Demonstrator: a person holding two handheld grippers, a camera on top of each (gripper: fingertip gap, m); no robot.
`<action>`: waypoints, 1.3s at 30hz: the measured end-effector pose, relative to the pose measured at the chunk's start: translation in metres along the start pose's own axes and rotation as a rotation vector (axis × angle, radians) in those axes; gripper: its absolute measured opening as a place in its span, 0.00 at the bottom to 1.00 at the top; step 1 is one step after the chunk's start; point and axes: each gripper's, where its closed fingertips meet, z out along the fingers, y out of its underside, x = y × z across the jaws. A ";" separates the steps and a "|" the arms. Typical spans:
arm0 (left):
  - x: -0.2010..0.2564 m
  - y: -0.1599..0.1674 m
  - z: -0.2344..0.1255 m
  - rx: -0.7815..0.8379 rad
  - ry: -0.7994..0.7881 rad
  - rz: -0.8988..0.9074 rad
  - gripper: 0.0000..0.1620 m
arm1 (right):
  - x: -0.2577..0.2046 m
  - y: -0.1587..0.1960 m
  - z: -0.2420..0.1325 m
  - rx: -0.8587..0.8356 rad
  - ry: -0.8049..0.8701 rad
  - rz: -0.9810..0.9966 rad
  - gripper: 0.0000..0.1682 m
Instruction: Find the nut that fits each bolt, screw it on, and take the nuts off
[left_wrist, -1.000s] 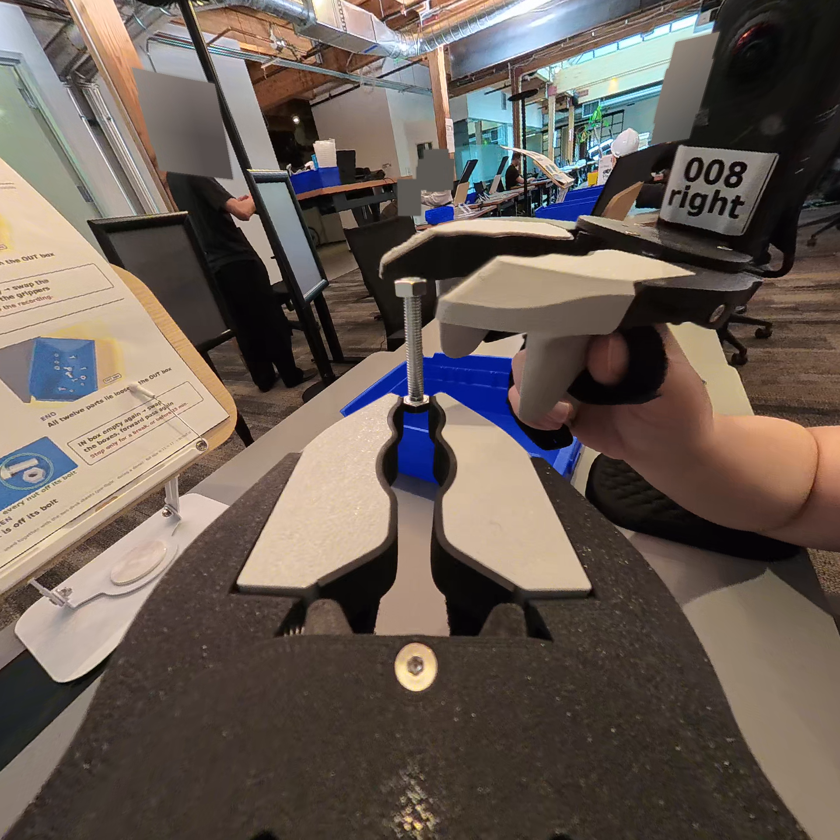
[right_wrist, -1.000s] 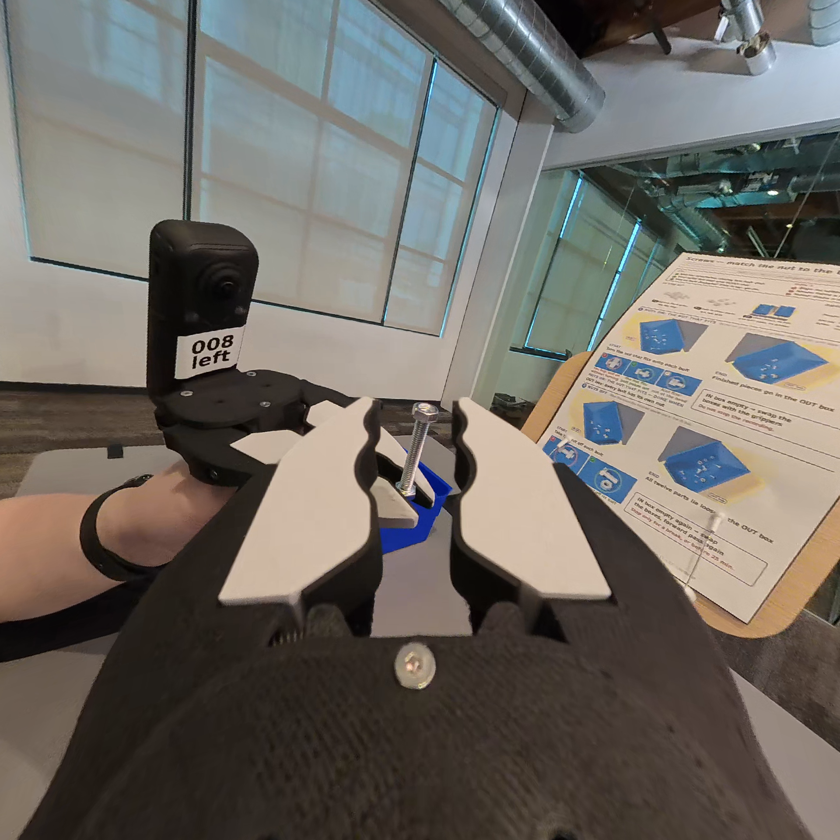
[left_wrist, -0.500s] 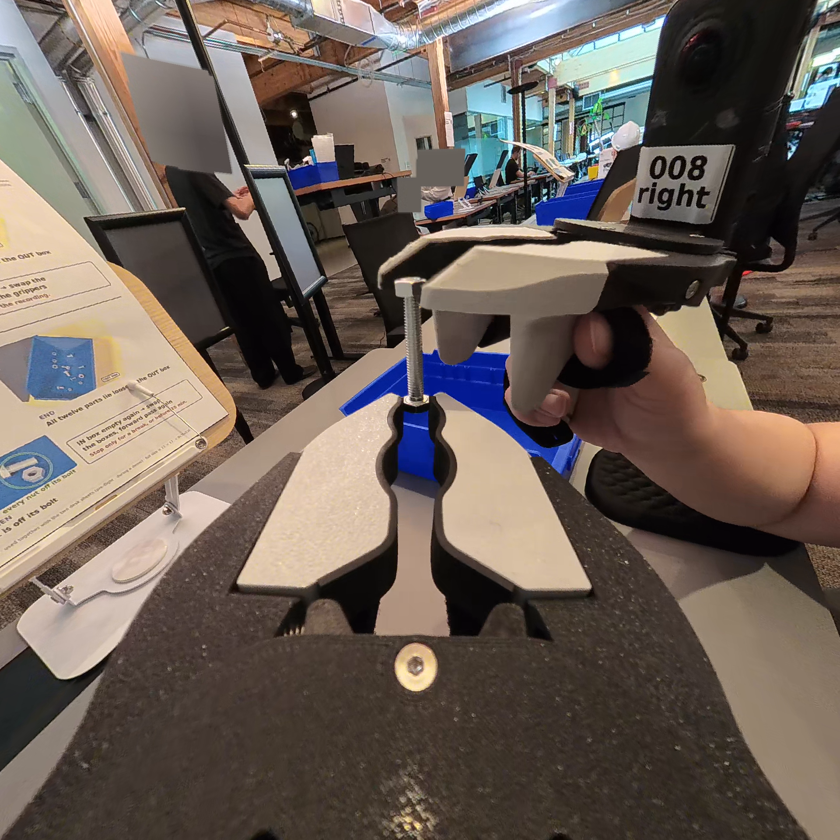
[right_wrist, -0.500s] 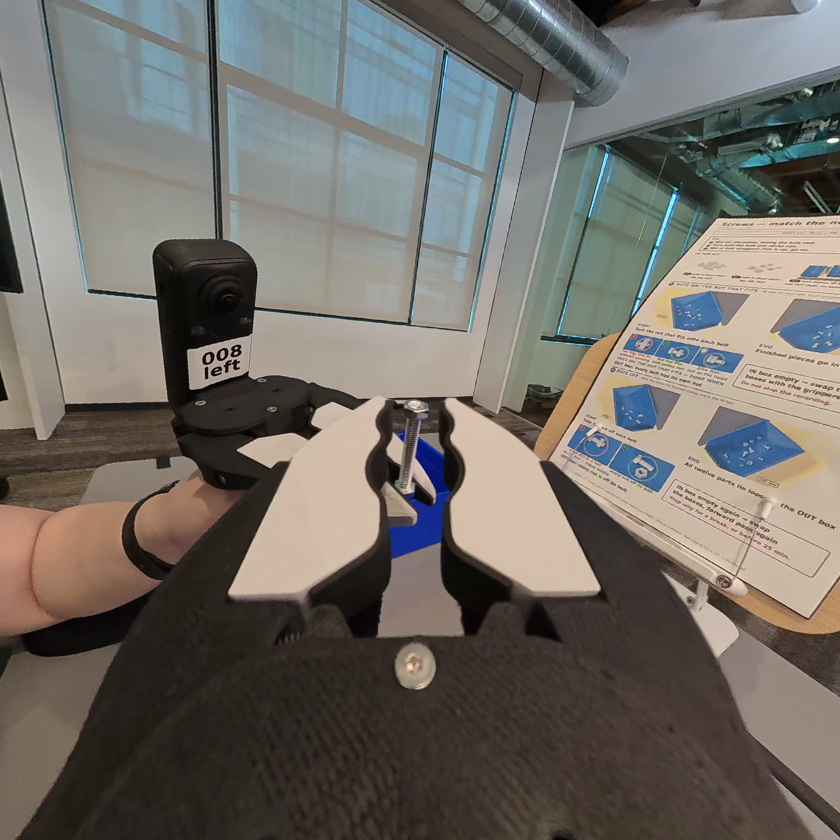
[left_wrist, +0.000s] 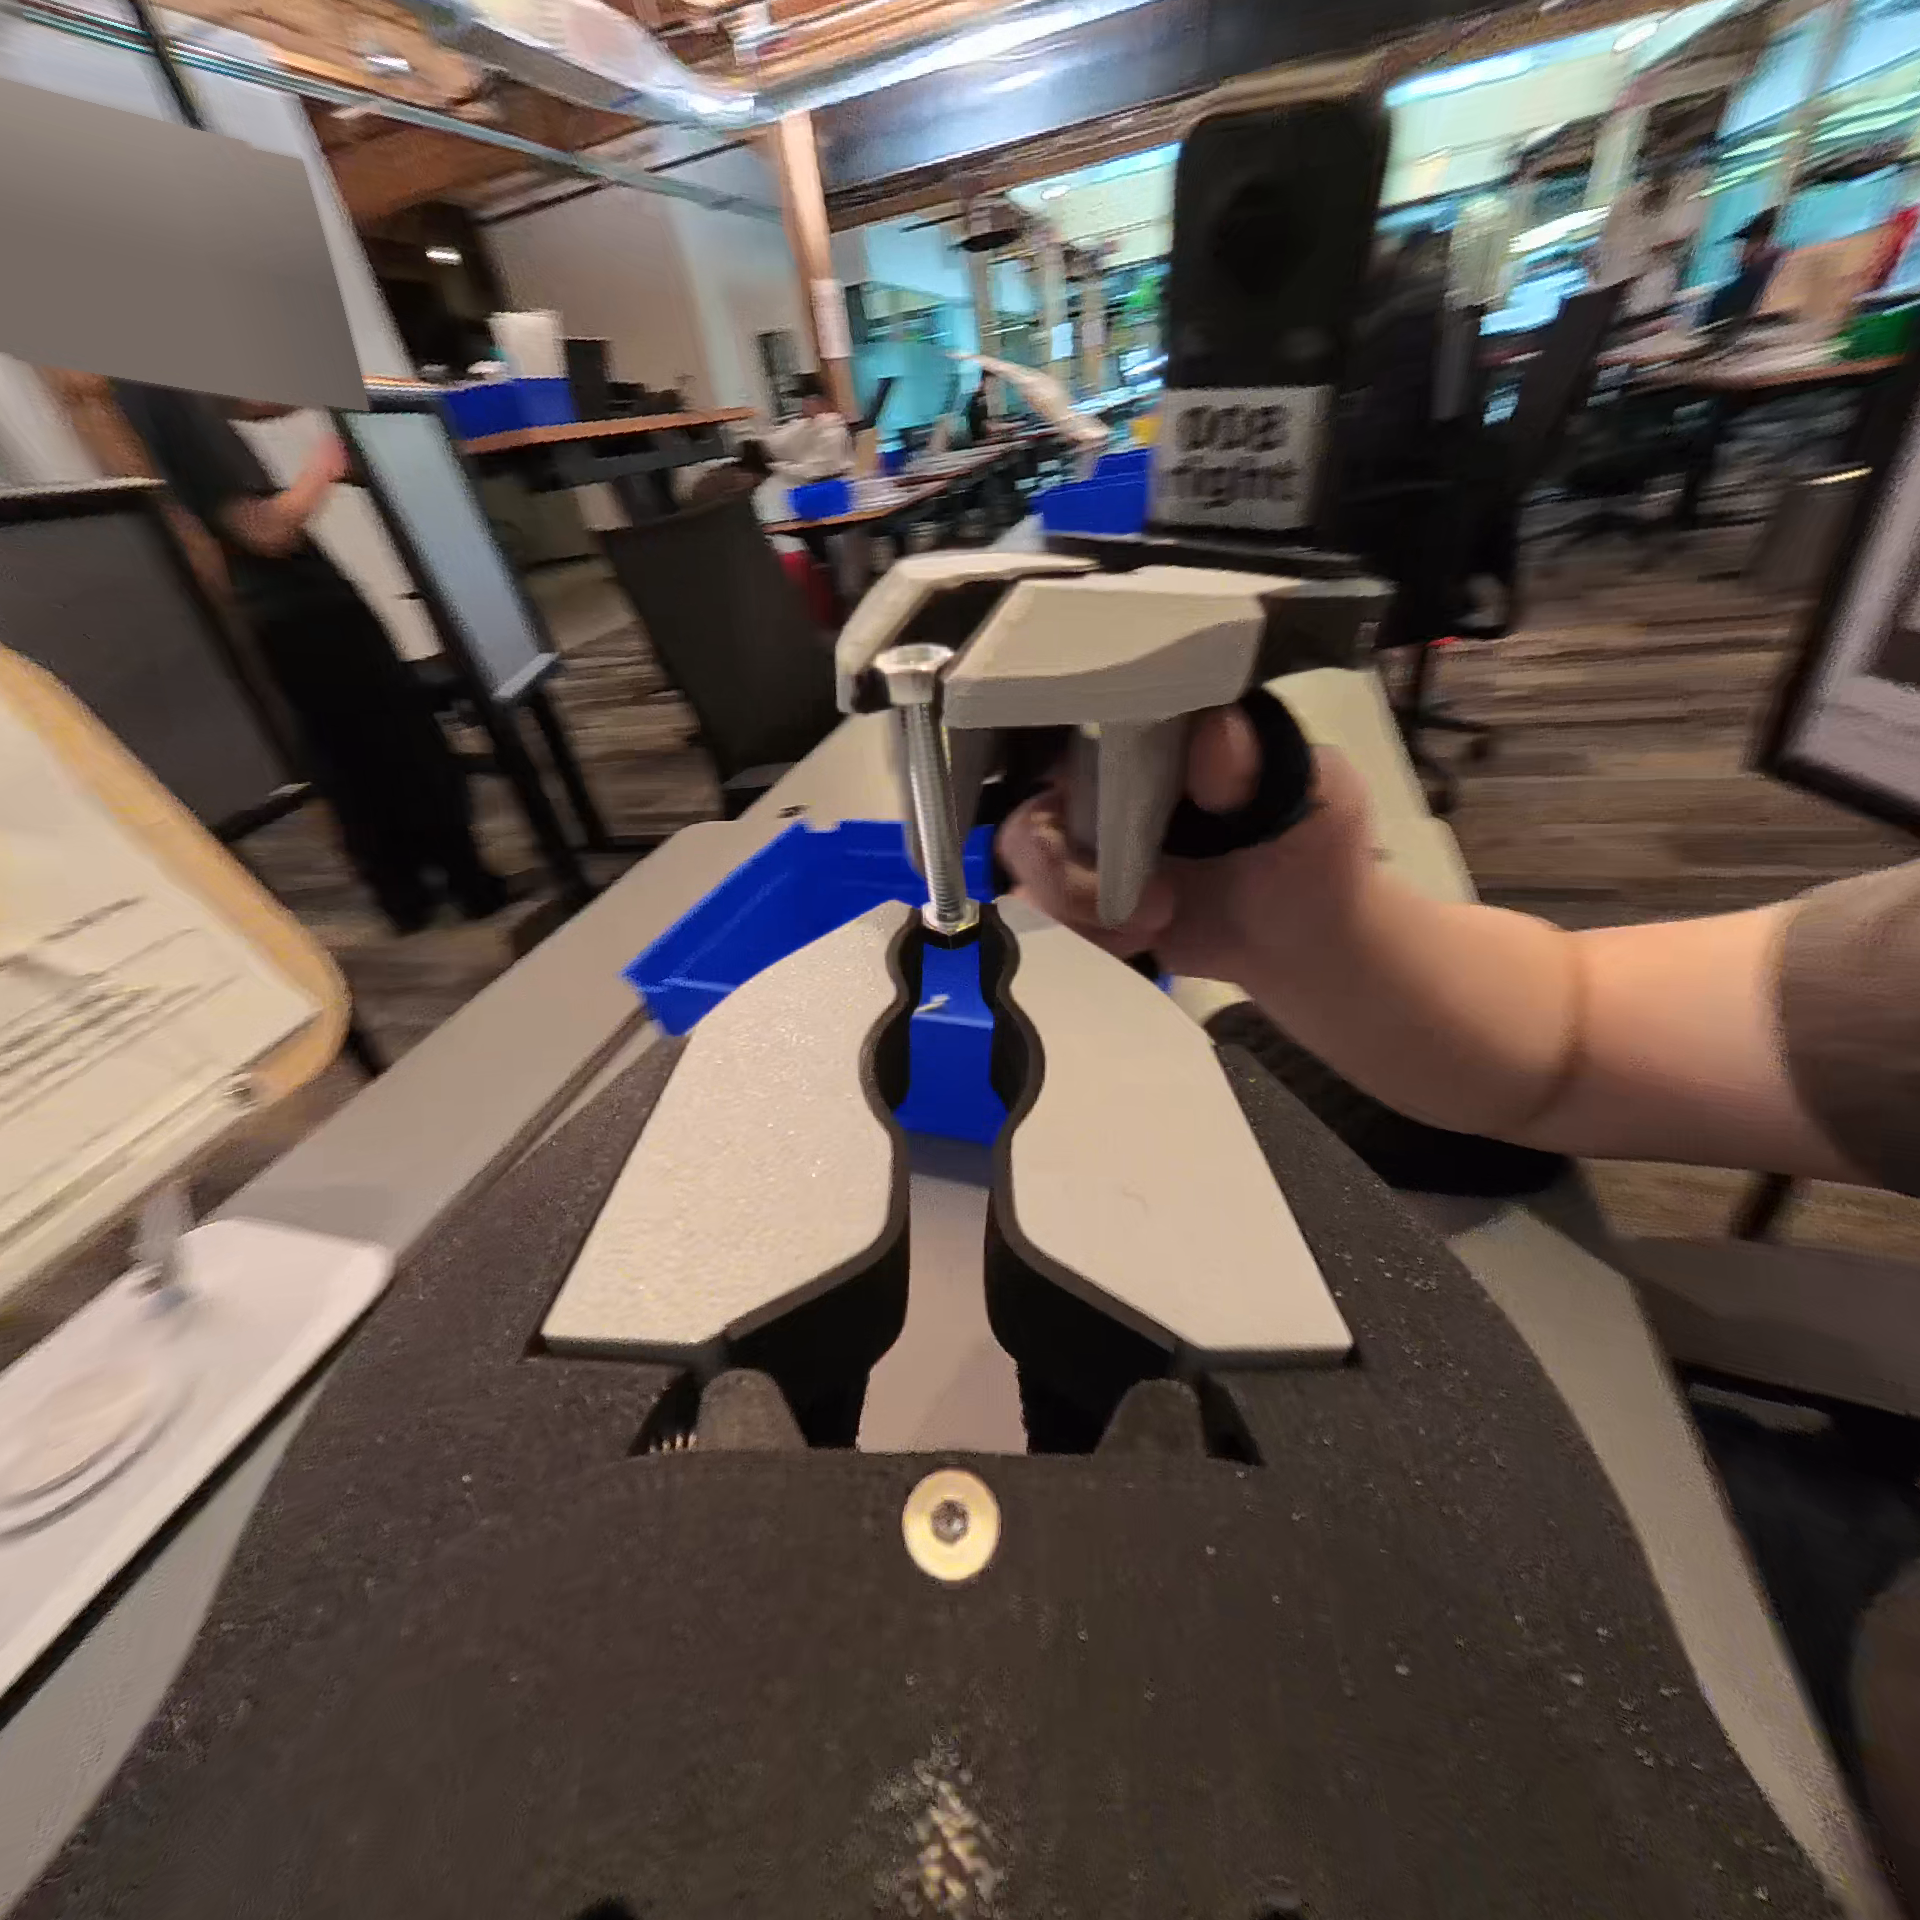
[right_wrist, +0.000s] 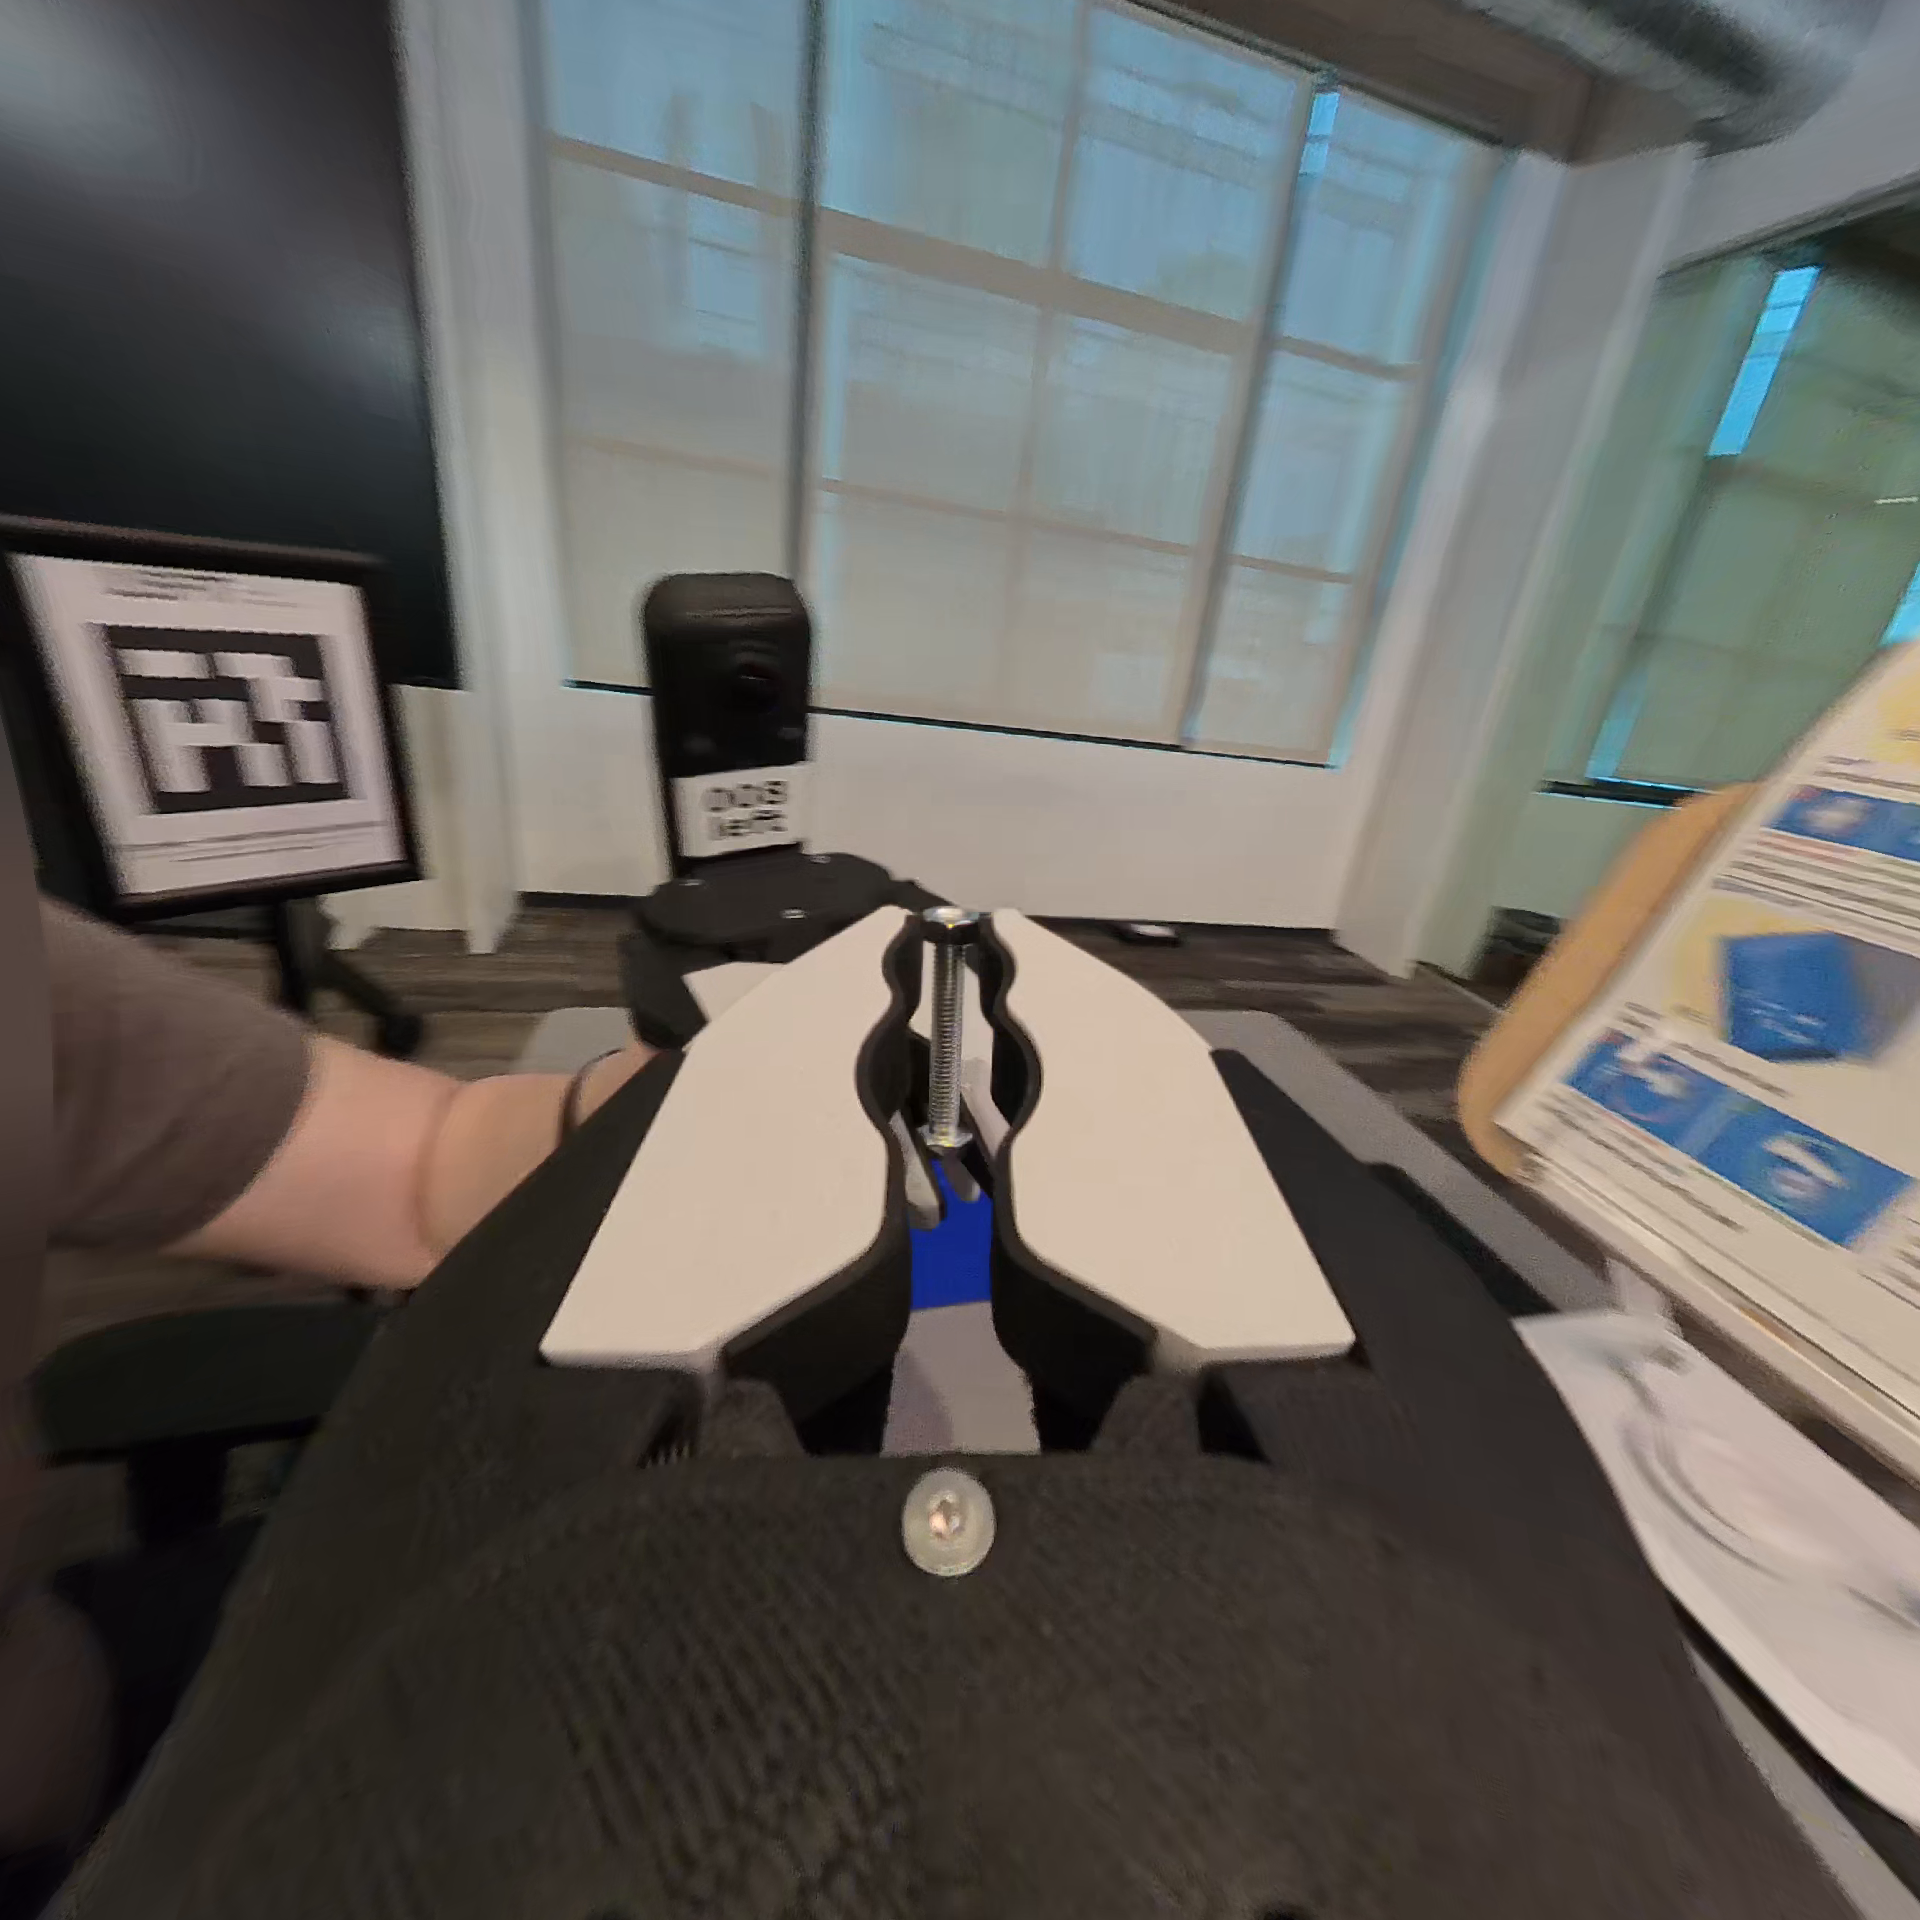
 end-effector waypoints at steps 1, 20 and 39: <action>0.006 -0.002 0.000 0.008 0.056 -0.027 0.06 | -0.006 -0.002 -0.001 0.009 -0.074 0.022 0.06; 0.088 -0.004 -0.010 0.025 0.706 -0.270 0.06 | -0.063 -0.009 -0.048 0.218 -0.943 0.367 0.06; 0.002 -0.006 -0.006 0.052 0.144 -0.119 0.06 | 0.011 -0.031 -0.024 0.234 -0.098 0.089 0.23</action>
